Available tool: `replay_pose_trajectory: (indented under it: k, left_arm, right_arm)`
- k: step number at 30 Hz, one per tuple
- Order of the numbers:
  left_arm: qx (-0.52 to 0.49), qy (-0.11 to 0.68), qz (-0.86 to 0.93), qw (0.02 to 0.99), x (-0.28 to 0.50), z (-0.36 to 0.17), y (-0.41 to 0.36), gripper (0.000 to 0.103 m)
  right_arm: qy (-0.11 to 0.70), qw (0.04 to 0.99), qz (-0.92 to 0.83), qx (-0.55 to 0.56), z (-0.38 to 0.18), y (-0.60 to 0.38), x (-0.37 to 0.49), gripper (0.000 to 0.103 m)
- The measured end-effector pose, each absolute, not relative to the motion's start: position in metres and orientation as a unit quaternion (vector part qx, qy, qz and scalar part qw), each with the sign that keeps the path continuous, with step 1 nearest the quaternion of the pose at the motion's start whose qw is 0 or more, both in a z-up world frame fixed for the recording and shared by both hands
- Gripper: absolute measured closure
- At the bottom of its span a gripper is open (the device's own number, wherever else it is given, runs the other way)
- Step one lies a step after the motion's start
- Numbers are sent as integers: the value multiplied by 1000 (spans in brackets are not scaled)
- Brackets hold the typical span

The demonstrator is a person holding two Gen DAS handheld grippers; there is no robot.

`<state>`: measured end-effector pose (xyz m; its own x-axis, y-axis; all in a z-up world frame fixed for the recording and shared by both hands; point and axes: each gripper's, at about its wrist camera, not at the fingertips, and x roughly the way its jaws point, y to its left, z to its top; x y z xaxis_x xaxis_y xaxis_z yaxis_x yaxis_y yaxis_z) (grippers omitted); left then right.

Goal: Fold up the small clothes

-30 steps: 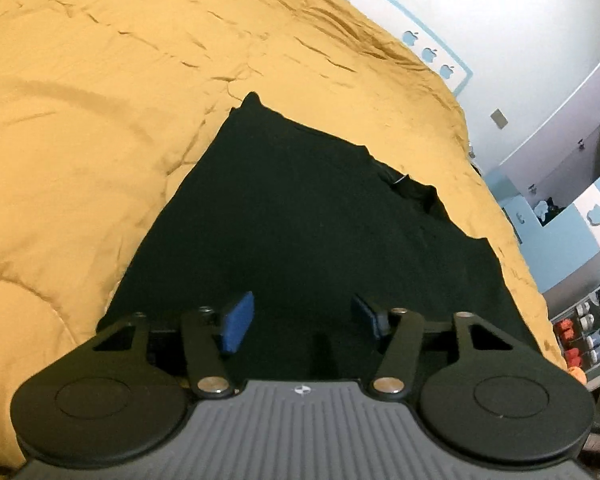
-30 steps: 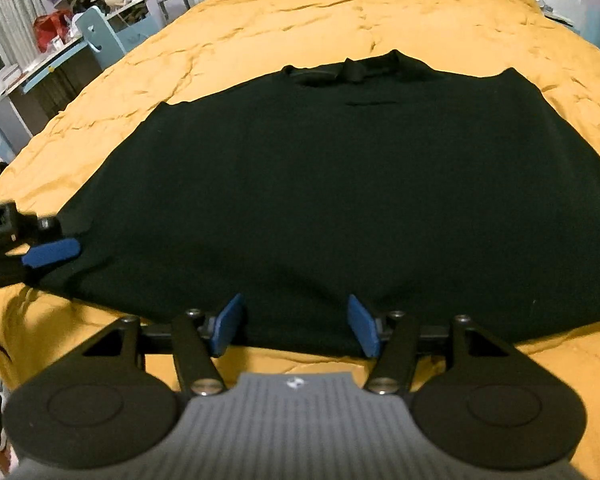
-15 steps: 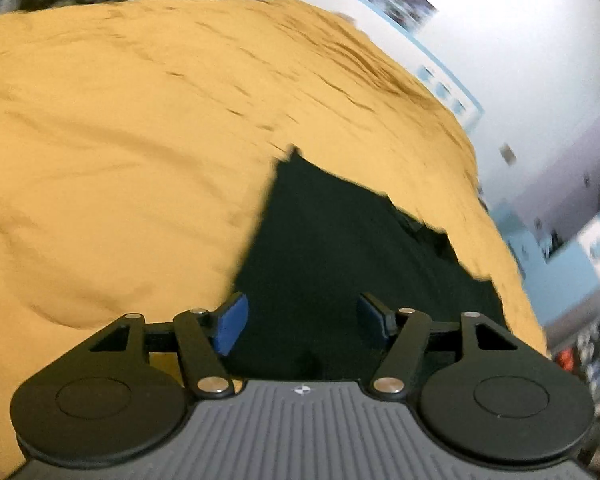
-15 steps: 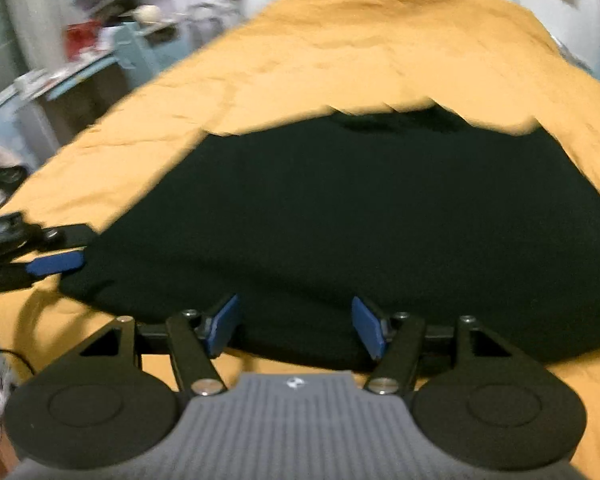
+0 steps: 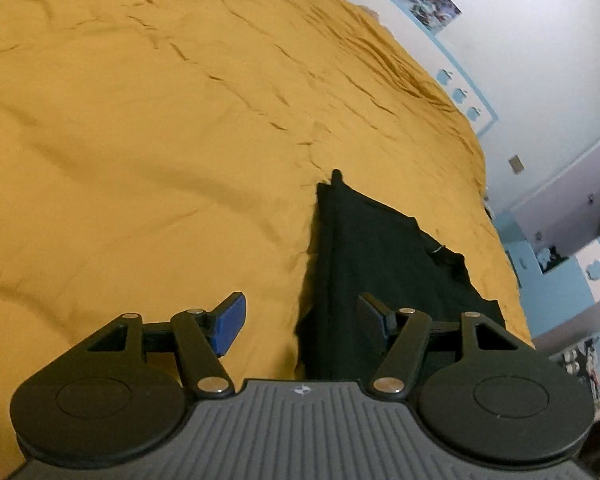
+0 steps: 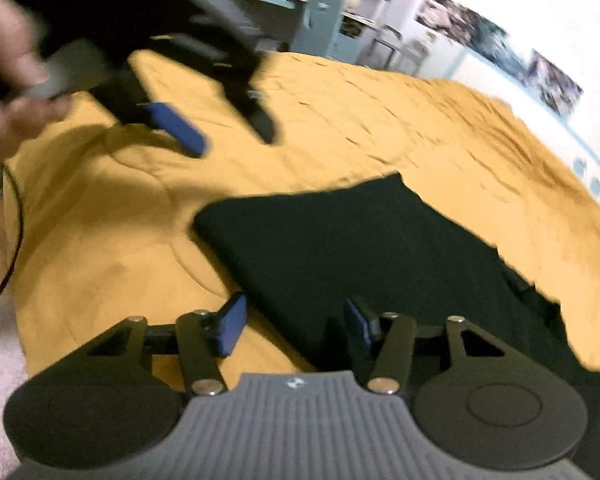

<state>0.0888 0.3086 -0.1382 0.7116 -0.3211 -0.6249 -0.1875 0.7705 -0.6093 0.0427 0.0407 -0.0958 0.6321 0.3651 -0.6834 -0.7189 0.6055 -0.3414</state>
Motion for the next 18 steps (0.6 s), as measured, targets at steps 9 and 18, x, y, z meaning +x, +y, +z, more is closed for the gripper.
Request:
replay_pose_trajectory:
  k: [9, 18]
  left_arm:
    - [-357, 411, -125, 829, 166, -170, 321, 29]
    - [-419, 427, -193, 778, 236, -212, 315, 29]
  right_arm:
    - [234, 847, 286, -383, -112, 88, 41, 53]
    - [242, 860, 272, -358, -114, 92, 56, 52]
